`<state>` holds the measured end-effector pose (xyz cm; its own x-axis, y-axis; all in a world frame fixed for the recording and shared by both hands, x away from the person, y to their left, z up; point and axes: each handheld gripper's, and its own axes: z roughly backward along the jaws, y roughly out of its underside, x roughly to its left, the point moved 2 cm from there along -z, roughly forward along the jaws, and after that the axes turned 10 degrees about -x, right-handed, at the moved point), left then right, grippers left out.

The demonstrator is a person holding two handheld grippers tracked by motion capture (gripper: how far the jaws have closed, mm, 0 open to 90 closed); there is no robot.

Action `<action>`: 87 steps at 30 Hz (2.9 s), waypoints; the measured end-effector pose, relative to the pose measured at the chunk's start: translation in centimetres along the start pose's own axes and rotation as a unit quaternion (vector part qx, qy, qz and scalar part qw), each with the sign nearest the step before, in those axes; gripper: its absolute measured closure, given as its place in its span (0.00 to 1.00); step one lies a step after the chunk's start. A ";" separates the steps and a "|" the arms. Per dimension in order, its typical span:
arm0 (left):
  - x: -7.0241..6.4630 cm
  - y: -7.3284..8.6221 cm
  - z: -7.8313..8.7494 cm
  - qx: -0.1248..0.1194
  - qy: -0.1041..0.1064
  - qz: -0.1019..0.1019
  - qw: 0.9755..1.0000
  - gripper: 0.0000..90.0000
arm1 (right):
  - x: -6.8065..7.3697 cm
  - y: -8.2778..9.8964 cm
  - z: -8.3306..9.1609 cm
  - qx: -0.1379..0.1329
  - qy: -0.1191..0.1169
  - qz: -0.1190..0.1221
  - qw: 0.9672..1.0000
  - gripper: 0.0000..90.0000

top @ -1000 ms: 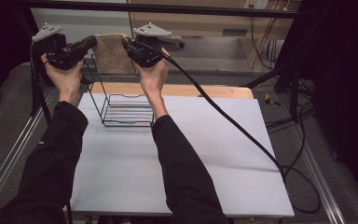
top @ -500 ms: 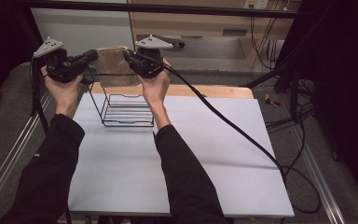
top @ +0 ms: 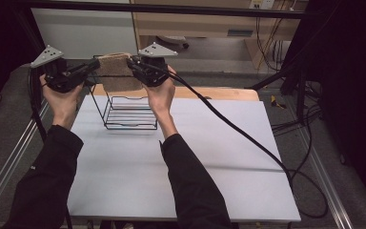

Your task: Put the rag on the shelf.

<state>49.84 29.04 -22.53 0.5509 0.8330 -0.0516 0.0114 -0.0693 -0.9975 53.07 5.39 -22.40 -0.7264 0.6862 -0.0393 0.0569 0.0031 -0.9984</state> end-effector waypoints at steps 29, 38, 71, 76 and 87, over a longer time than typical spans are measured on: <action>-0.4 1.7 1.1 0.049 0.012 0.018 0.999 0.94 | 0.9 1.6 1.0 0.029 -0.026 0.012 0.999 0.89; -0.2 -0.5 1.5 0.046 -0.006 0.025 0.999 0.83 | 1.1 1.8 1.1 0.031 -0.030 0.022 0.999 0.89; -0.5 1.7 -0.5 0.115 0.017 0.034 0.993 0.99 | 1.2 1.2 2.4 0.044 -0.059 0.030 0.997 0.57; -0.6 2.4 -0.9 0.124 0.015 0.031 0.992 0.99 | 1.1 0.2 3.1 0.027 -0.057 0.026 0.998 0.55; -0.6 3.1 -0.9 0.120 0.017 0.027 0.992 0.99 | 0.5 2.5 1.6 0.085 -0.046 -0.007 0.995 0.95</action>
<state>50.30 27.83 -25.52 0.5725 0.8129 -0.1070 -0.2146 0.0227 -0.9764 51.78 4.55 -25.02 -0.7858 0.6182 -0.0212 -0.0645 -0.1160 -0.9911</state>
